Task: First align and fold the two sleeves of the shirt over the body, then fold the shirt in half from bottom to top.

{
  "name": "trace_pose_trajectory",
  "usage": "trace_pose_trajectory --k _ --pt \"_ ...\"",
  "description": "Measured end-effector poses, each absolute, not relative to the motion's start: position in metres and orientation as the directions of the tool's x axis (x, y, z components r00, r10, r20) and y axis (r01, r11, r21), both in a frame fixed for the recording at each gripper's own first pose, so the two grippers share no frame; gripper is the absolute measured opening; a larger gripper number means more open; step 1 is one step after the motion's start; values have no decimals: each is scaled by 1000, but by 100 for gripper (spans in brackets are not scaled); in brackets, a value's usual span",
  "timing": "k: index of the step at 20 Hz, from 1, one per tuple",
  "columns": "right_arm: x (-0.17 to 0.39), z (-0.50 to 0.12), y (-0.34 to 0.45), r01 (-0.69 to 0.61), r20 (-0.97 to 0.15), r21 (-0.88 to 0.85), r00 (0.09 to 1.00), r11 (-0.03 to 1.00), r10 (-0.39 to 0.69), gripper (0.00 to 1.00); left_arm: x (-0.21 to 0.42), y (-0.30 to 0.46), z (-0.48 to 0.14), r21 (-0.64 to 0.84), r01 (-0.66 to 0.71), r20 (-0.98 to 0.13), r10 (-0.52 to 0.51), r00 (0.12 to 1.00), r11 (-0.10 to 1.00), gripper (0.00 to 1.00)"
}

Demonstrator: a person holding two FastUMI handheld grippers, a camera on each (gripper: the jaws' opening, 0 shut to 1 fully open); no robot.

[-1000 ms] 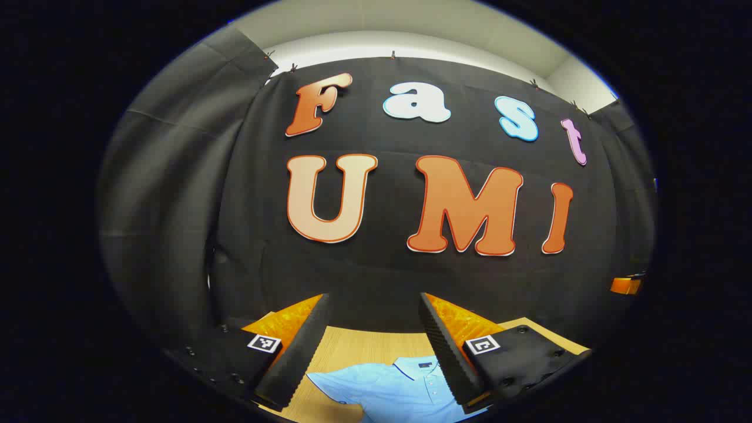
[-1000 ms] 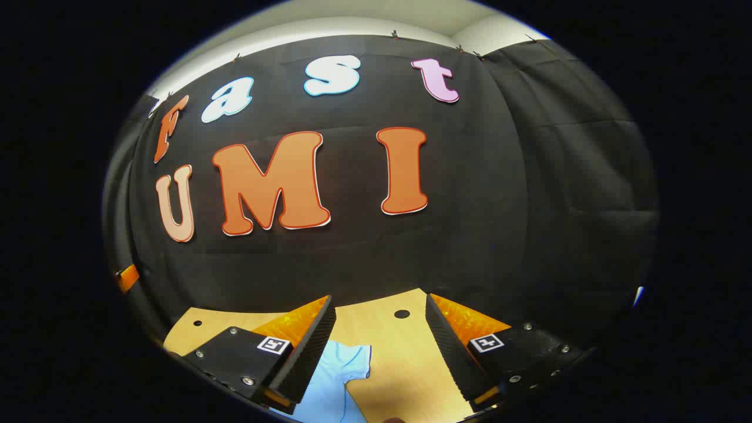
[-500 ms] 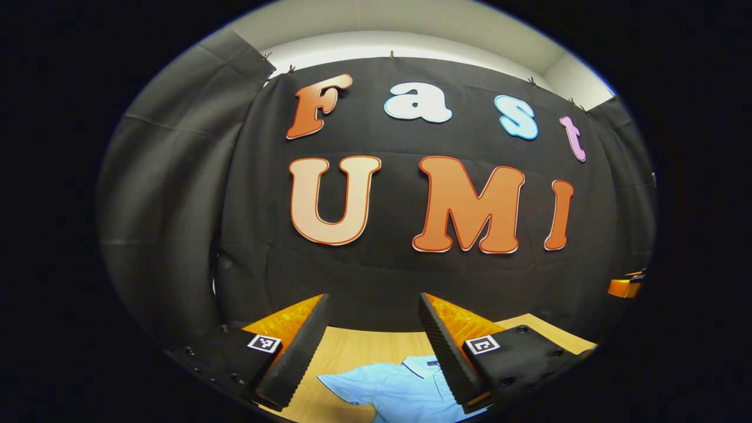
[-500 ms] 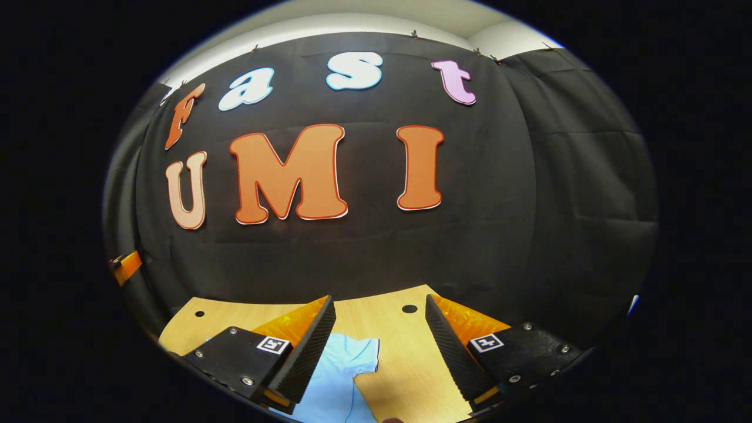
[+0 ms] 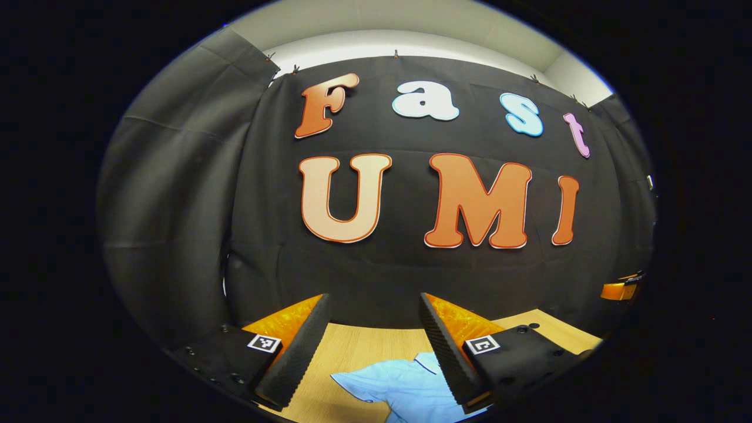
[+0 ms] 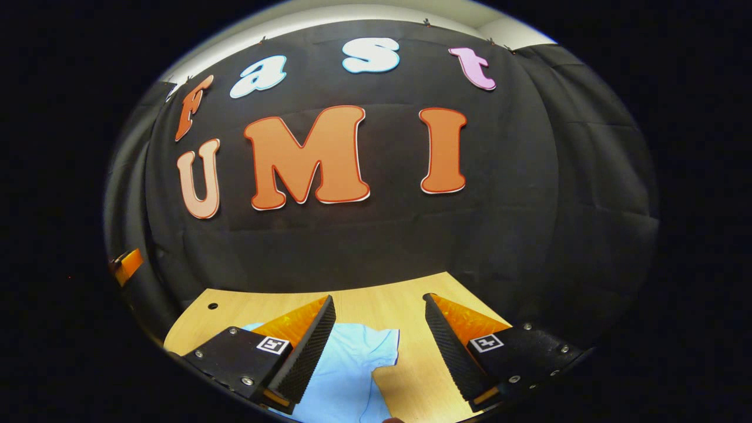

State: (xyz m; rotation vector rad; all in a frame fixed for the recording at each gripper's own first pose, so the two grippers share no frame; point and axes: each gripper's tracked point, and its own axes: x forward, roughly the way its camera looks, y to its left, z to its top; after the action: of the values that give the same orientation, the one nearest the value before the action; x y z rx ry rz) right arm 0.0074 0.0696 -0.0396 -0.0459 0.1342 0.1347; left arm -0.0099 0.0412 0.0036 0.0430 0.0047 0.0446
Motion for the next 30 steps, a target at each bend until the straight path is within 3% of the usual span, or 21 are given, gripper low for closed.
trace_pose_trajectory --k 6,9,18,25,30 --pt "41 -81 77 -176 -303 5 938 984 169 96 3 43 -3 65 -35 -17 37 999 997 98" --pt "73 -110 67 -150 -411 -8 902 989 133 96 10 44 -9 79 -34 -23 36 999 996 98" --pt "161 -223 40 -123 -735 -50 676 991 47 96 24 48 -11 104 -39 -39 44 998 994 98" --pt "190 -297 24 -28 -871 -58 491 998 -37 96 30 60 -20 117 -66 -59 73 996 991 98" --pt "193 -331 17 -3 -908 -96 411 995 -87 96 25 77 -34 121 -97 -83 108 991 988 98"
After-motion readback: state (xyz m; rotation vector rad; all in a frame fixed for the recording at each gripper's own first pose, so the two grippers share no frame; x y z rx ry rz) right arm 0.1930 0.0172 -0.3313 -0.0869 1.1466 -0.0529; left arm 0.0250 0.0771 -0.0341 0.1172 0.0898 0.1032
